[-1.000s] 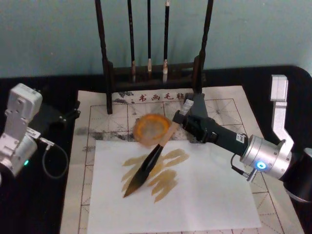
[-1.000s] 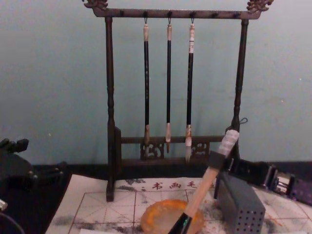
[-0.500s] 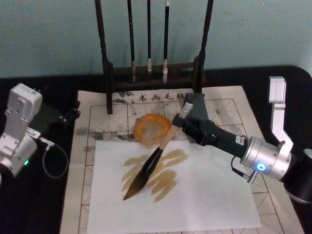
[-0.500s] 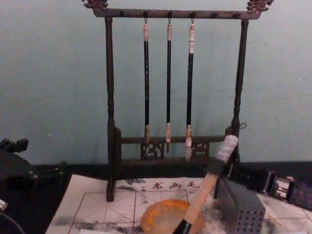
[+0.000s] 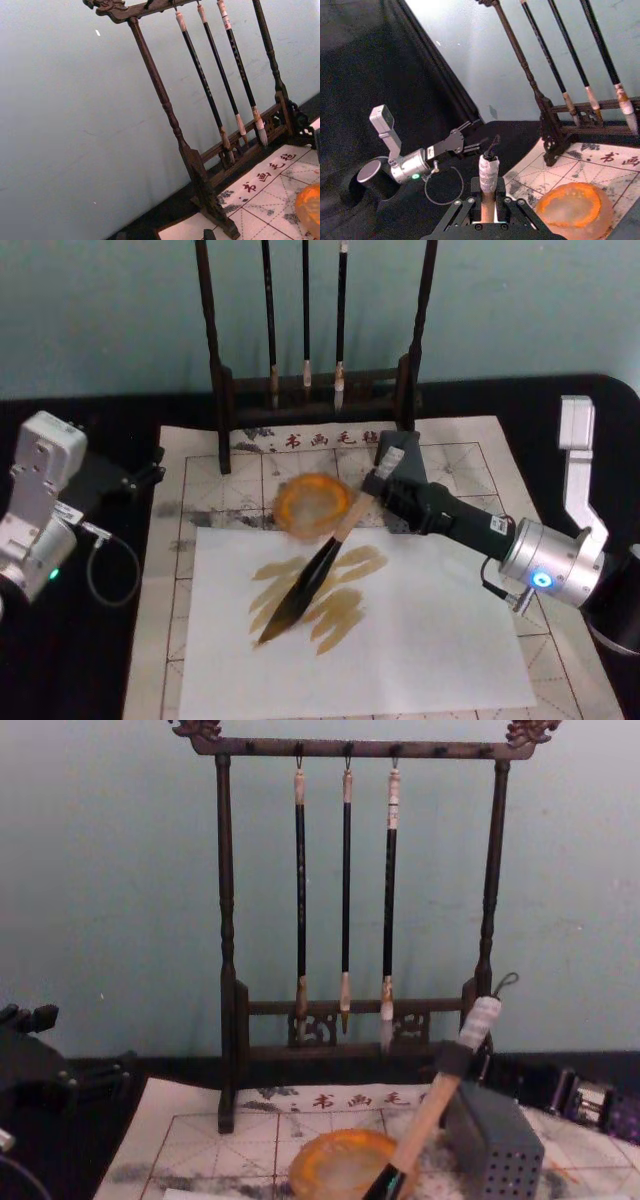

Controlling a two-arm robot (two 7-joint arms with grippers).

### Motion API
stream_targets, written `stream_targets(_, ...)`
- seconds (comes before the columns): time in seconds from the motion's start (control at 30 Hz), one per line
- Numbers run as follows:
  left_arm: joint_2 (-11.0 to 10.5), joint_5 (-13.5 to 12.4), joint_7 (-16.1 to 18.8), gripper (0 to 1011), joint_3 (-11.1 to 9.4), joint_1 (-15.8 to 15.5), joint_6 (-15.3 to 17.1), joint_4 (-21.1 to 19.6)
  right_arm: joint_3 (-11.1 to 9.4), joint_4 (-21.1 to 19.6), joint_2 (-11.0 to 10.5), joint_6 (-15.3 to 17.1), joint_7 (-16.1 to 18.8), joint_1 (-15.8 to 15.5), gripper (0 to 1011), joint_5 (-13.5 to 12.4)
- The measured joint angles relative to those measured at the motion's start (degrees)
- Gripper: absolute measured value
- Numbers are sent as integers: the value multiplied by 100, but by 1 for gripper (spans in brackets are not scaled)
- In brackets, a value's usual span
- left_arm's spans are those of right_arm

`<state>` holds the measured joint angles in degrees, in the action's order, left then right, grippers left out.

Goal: Pick up the brush from the inkstone, write on the paper, then place the brush back to its original position.

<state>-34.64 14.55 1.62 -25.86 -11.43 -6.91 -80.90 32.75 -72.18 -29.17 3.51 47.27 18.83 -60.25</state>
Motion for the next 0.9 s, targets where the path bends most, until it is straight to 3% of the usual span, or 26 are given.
stream_targets(0.9,0,0,0,1001,0,0,0,0,-298,31,-78,-84,-174,-57,175,-34)
